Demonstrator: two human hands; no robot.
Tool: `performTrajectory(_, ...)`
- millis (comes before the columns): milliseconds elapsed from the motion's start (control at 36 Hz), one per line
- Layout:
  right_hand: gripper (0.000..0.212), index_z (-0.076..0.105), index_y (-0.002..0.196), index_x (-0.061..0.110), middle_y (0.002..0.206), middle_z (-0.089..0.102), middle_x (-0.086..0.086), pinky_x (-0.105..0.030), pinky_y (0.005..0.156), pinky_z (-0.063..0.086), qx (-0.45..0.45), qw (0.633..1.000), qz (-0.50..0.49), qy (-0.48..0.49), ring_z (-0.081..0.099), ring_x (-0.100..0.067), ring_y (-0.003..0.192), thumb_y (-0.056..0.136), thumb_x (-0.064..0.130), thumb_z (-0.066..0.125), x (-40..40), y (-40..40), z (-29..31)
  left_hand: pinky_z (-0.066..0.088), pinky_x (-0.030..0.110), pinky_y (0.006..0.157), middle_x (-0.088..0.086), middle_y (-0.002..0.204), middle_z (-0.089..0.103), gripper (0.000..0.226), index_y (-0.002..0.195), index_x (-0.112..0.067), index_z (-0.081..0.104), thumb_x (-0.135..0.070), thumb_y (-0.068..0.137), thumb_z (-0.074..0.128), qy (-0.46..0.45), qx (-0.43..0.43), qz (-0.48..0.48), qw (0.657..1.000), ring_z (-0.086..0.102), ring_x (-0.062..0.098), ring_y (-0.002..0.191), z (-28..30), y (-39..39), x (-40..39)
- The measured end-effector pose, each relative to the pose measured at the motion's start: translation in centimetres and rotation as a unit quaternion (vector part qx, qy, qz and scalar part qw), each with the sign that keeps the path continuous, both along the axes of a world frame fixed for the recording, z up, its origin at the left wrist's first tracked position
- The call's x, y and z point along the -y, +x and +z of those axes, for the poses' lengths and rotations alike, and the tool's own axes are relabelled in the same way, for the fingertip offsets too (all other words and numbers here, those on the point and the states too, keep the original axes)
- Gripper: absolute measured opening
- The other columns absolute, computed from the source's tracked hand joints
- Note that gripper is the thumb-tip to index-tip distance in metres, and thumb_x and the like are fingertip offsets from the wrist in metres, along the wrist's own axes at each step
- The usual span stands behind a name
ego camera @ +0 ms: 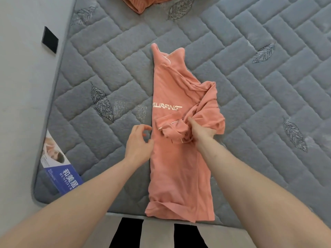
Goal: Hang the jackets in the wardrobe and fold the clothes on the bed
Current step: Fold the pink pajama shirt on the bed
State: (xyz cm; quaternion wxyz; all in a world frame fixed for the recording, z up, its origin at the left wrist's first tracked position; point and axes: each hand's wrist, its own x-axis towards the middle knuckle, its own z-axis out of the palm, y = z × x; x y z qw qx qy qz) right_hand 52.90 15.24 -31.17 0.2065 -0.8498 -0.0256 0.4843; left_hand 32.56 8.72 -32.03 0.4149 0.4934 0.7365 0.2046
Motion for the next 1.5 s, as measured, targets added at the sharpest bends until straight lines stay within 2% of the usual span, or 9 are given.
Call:
performTrajectory(389,0.022,0.06,0.095,0.011,0.103,0.059,-0.007,-0.024,0.084,0.037,0.191,0.895,0.234,0.329,0.049,-0.018,0.091,0.081,-0.003,0.05,3.0,-0.8,2.8,0.052,0.033,0.086,-0.016,0.107,0.05,0.032,0.1,-0.039,0.056,-0.014,0.082,0.063,0.008,0.007,-0.005,1.0,0.055,0.002,0.098,1.4,0.5,0.8)
performTrajectory(556,0.016,0.063,0.083,0.009,0.101,0.068,-0.021,-0.041,0.087,0.045,0.187,0.936,0.241,0.177,0.059,-0.04,0.099,0.092,0.005,0.05,4.9,1.4,0.5,0.051,0.032,0.084,-0.013,0.111,0.05,0.041,0.103,-0.038,0.055,-0.006,0.079,0.062,-0.004,-0.002,-0.026,1.0,0.056,0.005,0.1,1.3,0.4,2.5)
performTrajectory(722,0.03,0.057,0.076,0.015,0.084,0.069,-0.008,-0.038,0.07,0.044,0.186,0.905,0.351,0.155,0.062,-0.034,0.087,0.092,0.039,0.066,5.8,3.9,-0.4,0.05,0.032,0.088,-0.012,0.118,0.051,0.043,0.112,-0.027,0.061,-0.004,0.076,0.06,0.071,-0.015,-0.129,0.989,0.055,0.009,0.105,1.2,1.5,2.7)
performTrajectory(889,0.043,0.04,0.06,0.021,0.055,0.052,0.013,-0.029,0.057,0.04,0.082,0.907,0.349,0.222,0.048,-0.008,0.055,0.086,0.023,0.074,5.2,4.3,0.1,0.033,0.041,0.116,0.0,0.16,0.031,0.087,0.157,-0.024,0.033,-0.026,0.08,0.075,0.017,-0.117,-0.318,0.941,0.03,0.028,0.14,0.5,4.3,-1.0)
performTrajectory(972,0.024,0.053,0.071,0.006,0.067,0.055,0.003,-0.032,0.065,0.044,-0.024,0.932,0.302,0.2,0.05,-0.011,0.065,0.092,0.008,0.063,5.0,4.6,-0.2,0.041,0.046,0.106,0.002,0.143,0.055,0.061,0.147,-0.03,0.046,-0.038,0.091,0.067,-0.016,-0.197,-0.387,0.901,0.044,0.034,0.134,-0.1,5.7,-2.1)
performTrajectory(1056,0.018,0.055,0.079,0.005,0.075,0.055,-0.009,-0.038,0.069,0.042,-0.002,0.934,0.318,0.164,0.051,-0.02,0.071,0.096,0.012,0.055,5.6,5.4,-0.5,0.045,0.036,0.069,0.0,0.092,0.072,0.014,0.1,-0.029,0.068,-0.032,0.09,0.059,0.081,-0.166,-0.308,0.933,0.067,0.033,0.095,0.5,7.7,-1.1)
performTrajectory(1167,0.022,0.065,0.113,0.014,0.096,0.069,0.0,-0.021,0.077,0.042,0.066,0.944,0.293,0.134,0.062,-0.009,0.08,0.097,0.029,0.063,7.3,7.1,-0.2,0.038,0.014,0.045,-0.01,0.054,0.065,0.032,0.089,-0.024,0.063,-0.055,0.094,0.054,0.046,-0.05,-0.228,0.971,0.064,-0.001,0.052,1.4,9.9,3.6)
performTrajectory(1306,0.037,0.064,0.116,0.022,0.1,0.07,0.009,-0.04,0.096,0.054,0.013,0.952,0.28,0.121,0.069,-0.007,0.092,0.086,0.039,0.078,11.3,7.2,-0.4,0.054,0.029,0.09,-0.016,0.098,0.072,0.032,0.115,-0.027,0.066,-0.041,0.086,0.071,-0.175,0.014,-0.302,0.937,0.067,0.003,0.092,0.2,8.8,8.4)
performTrajectory(1500,0.095,0.04,0.145,0.008,0.125,0.058,-0.007,-0.041,0.107,0.044,0.051,0.968,0.245,0.003,0.057,-0.025,0.12,0.072,0.045,0.089,19.5,7.2,-0.5,0.044,0.043,0.1,0.004,0.124,0.052,0.053,0.125,-0.017,0.053,-0.028,0.078,0.073,-0.15,-0.093,0.02,0.984,0.05,0.026,0.118,1.1,3.7,13.8)
